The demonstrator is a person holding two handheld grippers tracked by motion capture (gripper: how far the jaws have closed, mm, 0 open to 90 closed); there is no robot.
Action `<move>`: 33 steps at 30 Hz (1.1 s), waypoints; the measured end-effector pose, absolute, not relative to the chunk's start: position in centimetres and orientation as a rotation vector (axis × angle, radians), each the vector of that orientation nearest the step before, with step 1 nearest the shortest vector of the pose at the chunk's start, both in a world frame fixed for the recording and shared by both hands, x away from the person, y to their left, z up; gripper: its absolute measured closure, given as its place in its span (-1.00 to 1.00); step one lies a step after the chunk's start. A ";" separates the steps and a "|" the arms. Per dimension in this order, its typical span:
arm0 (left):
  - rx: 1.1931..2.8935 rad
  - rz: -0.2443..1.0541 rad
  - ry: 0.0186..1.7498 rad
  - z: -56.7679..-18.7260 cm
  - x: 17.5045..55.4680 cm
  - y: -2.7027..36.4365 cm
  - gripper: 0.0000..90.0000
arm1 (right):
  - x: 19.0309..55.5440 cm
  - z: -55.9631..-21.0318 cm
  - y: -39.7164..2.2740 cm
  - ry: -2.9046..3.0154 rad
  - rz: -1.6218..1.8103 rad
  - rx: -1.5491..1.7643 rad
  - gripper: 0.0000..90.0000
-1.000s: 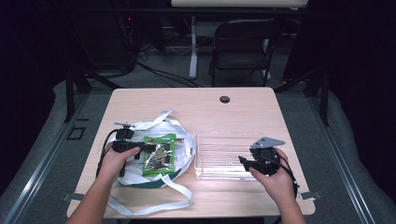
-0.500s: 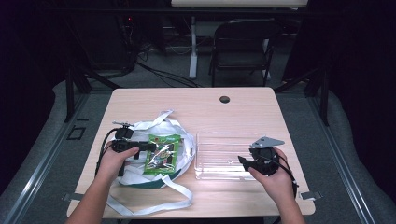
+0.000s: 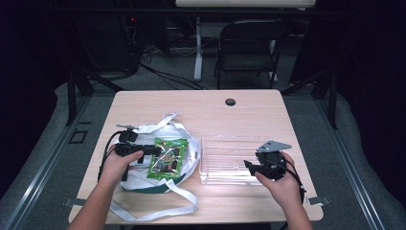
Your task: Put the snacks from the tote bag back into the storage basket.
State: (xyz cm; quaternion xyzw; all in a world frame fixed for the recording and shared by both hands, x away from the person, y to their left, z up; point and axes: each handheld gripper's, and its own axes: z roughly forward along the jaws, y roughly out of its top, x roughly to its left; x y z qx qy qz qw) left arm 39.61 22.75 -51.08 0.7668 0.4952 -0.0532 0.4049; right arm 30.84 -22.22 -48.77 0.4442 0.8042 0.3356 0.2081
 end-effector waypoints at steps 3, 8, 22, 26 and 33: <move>1.936 -0.113 1.266 -51.2 39.7 22.9 0.15 | 30.8 -48.8 -22.2 2.238 0.936 1.237 0.03; 1.950 -0.103 1.292 -51.7 39.9 22.9 0.06 | 30.9 -48.8 -22.2 2.241 0.935 1.239 0.03; 1.953 -0.148 1.261 -52.7 40.6 22.0 -0.03 | 30.6 -49.0 -22.2 2.236 0.932 1.244 0.03; 1.962 -0.150 1.262 -52.9 40.7 21.6 -0.07 | 30.5 -49.0 -22.2 2.235 0.930 1.243 0.03; 1.957 -0.165 1.258 -52.9 40.8 21.4 -0.05 | 30.5 -49.1 -22.2 2.240 0.924 1.237 0.03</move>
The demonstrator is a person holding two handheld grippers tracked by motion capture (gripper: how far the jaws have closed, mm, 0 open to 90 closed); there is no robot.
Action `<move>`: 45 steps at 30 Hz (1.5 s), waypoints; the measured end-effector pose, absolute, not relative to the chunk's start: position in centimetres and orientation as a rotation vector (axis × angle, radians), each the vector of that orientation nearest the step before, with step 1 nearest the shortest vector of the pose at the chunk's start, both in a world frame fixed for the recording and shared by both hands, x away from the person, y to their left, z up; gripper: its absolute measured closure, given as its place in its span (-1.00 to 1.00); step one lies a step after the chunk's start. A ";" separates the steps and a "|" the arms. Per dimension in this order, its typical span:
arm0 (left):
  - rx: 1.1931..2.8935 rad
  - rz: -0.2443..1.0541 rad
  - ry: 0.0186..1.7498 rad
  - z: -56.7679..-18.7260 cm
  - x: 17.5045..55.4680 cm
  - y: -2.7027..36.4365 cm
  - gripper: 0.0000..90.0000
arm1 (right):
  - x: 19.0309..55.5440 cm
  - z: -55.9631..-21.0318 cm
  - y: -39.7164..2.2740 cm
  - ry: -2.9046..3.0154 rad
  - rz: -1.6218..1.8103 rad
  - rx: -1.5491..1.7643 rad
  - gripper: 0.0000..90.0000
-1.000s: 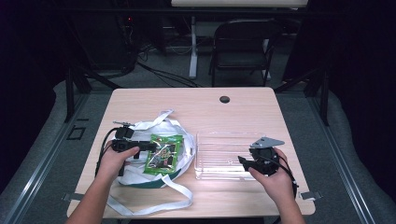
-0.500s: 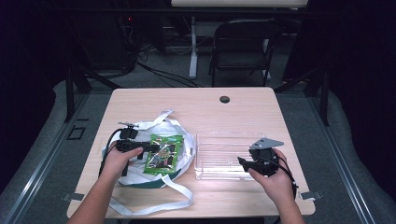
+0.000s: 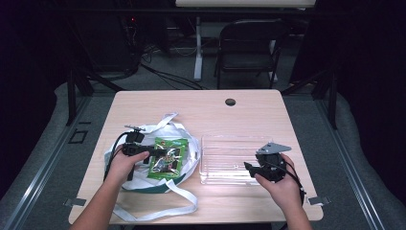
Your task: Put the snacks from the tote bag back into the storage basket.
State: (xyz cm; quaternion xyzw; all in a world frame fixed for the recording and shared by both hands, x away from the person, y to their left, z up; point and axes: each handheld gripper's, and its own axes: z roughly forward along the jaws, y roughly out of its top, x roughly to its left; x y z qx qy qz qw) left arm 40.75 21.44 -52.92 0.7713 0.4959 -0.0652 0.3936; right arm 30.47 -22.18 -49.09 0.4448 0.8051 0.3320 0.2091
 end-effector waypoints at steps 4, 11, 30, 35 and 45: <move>1.960 -0.166 1.235 -52.5 40.6 21.4 -0.01 | 30.4 -49.1 -22.3 2.234 0.927 1.244 0.03; 1.958 -0.166 1.205 -52.1 40.4 21.2 0.01 | 30.4 -49.0 -22.2 2.229 0.935 1.242 0.03; 1.975 -0.192 1.174 -52.6 40.7 20.3 0.04 | 30.4 -49.1 -22.0 2.233 0.935 1.242 0.03; 1.965 -0.201 1.141 -51.9 40.5 20.6 0.08 | 30.4 -49.1 -22.1 2.235 0.930 1.241 0.03; 1.967 -0.215 1.096 -51.0 40.1 20.9 0.24 | 30.4 -49.2 -22.0 2.230 0.933 1.244 0.03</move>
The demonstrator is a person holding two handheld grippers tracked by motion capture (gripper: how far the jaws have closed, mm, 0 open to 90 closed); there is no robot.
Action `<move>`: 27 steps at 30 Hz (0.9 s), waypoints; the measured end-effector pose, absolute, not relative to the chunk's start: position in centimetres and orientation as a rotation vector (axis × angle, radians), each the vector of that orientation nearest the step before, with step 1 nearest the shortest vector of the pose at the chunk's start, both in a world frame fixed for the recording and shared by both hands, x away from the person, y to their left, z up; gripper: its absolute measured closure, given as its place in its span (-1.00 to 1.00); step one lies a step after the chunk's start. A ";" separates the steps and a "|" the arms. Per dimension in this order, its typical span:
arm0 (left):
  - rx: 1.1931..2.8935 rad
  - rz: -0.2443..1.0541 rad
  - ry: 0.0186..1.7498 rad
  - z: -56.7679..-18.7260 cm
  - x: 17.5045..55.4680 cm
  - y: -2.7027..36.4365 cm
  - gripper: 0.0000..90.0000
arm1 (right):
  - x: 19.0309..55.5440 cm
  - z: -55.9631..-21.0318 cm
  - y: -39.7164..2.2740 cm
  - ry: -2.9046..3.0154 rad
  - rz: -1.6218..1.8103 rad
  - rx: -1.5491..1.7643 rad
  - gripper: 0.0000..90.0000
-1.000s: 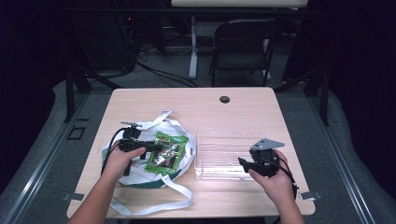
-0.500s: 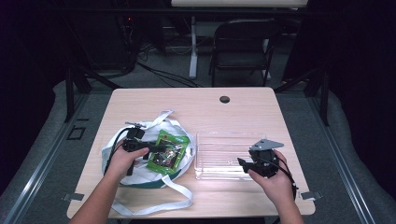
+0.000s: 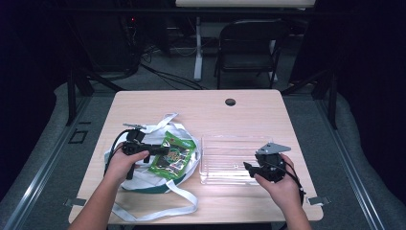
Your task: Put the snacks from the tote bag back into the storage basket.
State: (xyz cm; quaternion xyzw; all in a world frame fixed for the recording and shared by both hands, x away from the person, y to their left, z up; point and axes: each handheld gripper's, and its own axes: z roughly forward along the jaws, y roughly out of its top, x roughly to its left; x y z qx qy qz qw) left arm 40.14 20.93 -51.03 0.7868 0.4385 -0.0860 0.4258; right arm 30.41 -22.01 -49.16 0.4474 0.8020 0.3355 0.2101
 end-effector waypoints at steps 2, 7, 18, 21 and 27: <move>1.978 -0.205 1.094 -50.9 40.1 20.9 0.28 | 30.4 -49.2 -22.0 2.234 0.930 1.243 0.03; 1.986 -0.210 1.085 -50.6 40.0 21.1 0.43 | 30.5 -49.1 -22.1 2.239 0.926 1.240 0.03; 2.005 -0.260 1.044 -50.5 39.8 21.0 0.44 | 30.6 -49.2 -22.0 2.235 0.934 1.245 0.03; 2.019 -0.271 1.029 -50.6 39.7 20.8 0.45 | 30.6 -49.2 -22.0 2.245 0.928 1.238 0.03; 2.050 -0.300 1.011 -50.6 39.6 20.6 0.53 | 30.7 -49.3 -21.9 2.245 0.937 1.241 0.03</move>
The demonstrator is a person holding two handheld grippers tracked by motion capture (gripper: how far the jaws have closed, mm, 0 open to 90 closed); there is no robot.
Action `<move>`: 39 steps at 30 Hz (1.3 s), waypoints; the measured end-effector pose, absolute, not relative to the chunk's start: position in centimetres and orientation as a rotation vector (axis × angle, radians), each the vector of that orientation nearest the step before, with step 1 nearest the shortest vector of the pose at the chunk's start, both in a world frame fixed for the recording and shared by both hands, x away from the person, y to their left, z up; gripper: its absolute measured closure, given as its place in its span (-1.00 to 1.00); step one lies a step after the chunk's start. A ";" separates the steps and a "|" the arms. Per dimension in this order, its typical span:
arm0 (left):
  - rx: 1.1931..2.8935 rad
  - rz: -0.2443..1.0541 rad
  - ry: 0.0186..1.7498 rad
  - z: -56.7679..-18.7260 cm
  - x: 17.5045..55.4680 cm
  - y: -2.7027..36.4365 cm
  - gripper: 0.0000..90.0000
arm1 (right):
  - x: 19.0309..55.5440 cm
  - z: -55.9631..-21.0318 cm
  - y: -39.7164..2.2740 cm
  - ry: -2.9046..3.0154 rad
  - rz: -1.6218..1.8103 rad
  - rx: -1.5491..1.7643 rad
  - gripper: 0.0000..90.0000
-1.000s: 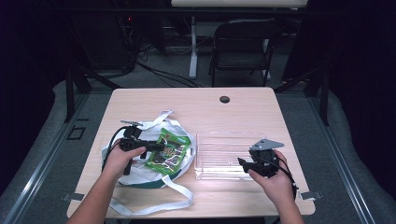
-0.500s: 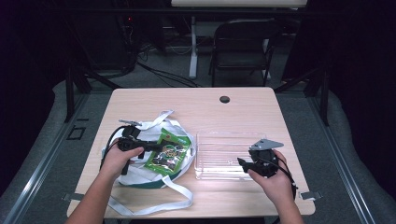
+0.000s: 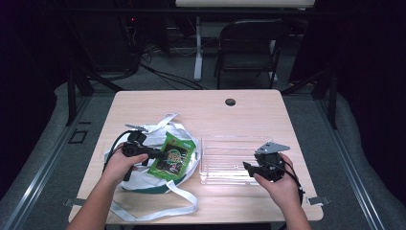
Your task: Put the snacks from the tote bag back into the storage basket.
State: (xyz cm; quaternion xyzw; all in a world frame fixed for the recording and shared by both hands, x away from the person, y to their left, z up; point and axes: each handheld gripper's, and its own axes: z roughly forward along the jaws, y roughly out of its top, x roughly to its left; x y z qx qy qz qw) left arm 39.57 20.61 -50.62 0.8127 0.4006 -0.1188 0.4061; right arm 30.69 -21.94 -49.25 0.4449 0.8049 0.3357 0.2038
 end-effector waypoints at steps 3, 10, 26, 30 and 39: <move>2.059 -0.304 1.013 -50.7 39.5 20.7 0.56 | 30.7 -49.3 -21.9 2.239 0.937 1.240 0.03; 2.063 -0.318 1.007 -50.7 39.4 21.0 0.58 | 30.9 -49.3 -21.7 2.247 0.937 1.235 0.03; 1.990 -0.246 1.029 -49.8 39.0 22.8 0.59 | 31.3 -49.2 -21.1 2.271 0.932 1.195 0.06; 1.958 -0.220 1.034 -49.5 38.9 23.3 0.59 | 31.3 -49.2 -21.0 2.274 0.909 1.176 0.10; 1.919 -0.170 1.032 -48.9 38.8 23.9 0.59 | 31.3 -49.1 -20.9 2.282 0.877 1.132 0.17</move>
